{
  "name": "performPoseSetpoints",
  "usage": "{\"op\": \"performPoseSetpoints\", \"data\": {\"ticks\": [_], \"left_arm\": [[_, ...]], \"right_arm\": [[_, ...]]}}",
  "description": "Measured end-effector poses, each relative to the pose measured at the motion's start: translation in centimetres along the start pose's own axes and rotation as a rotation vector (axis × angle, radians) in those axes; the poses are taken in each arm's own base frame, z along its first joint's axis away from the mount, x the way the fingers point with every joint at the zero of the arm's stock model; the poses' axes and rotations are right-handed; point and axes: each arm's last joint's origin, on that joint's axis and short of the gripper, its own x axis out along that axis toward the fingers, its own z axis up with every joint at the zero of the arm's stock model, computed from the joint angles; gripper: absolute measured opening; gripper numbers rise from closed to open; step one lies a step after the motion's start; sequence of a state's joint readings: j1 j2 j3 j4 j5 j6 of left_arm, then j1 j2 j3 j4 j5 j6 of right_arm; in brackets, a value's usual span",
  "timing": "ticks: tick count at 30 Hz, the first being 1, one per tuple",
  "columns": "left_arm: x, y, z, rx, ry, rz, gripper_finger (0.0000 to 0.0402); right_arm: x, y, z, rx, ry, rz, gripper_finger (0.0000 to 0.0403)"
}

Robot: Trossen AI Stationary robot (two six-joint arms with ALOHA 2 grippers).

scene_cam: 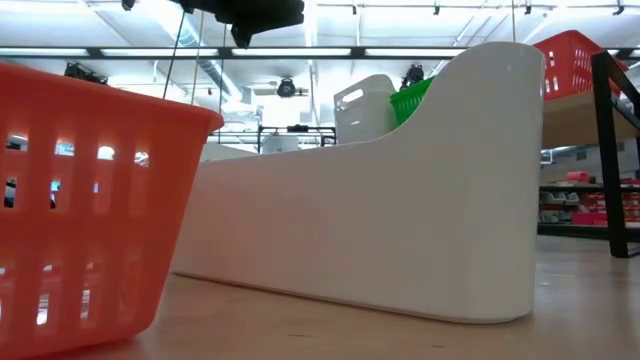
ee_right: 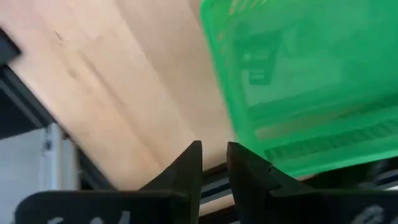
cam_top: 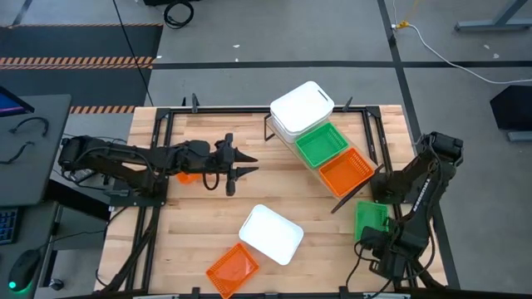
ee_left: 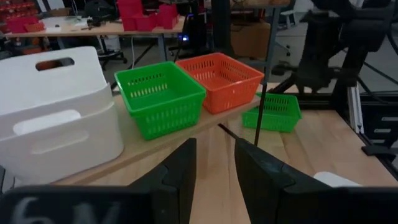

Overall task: Stack baskets on shelf by color
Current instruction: Stack the top orange bin on top of the orange bin on the shelf

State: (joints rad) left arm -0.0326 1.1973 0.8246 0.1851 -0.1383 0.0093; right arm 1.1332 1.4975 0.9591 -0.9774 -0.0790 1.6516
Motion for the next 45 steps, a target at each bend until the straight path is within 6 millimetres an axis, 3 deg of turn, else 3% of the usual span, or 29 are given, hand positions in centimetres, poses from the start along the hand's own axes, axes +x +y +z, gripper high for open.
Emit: {"op": "performPoseSetpoints", "data": {"ticks": [6, 15, 25, 32, 39, 45], "left_arm": [[0.0, 0.0, -0.3, -0.002, 0.027, 0.017, 0.0117], [0.0, 0.1, -0.5, 0.003, 0.056, 0.037, 0.0117], [0.0, 0.1, -0.6, 0.012, 0.065, 0.037, 0.0117], [0.0, 0.1, -0.7, 0.014, 0.073, 0.037, 0.0117], [-0.4, 0.2, -2.7, -0.055, 0.281, 0.073, 0.0117], [-2.0, 1.2, -5.8, -0.112, 0.601, 0.321, 0.0117]], "right_arm": [[-0.3, -0.2, -0.1, -0.103, -0.054, -0.031, 0.0108], [0.5, 0.2, -0.1, -0.085, -0.11, -0.055, 0.0173], [4.4, 1.3, -0.2, -0.115, -0.041, -0.19, 0.0173], [4.9, 1.5, -0.1, -0.116, -0.035, -0.196, 0.0171], [3.7, 1.6, -0.2, -0.112, -0.051, -0.144, 0.017], [2.8, 1.4, -0.1, -0.094, -0.102, -0.104, 0.017]]}}
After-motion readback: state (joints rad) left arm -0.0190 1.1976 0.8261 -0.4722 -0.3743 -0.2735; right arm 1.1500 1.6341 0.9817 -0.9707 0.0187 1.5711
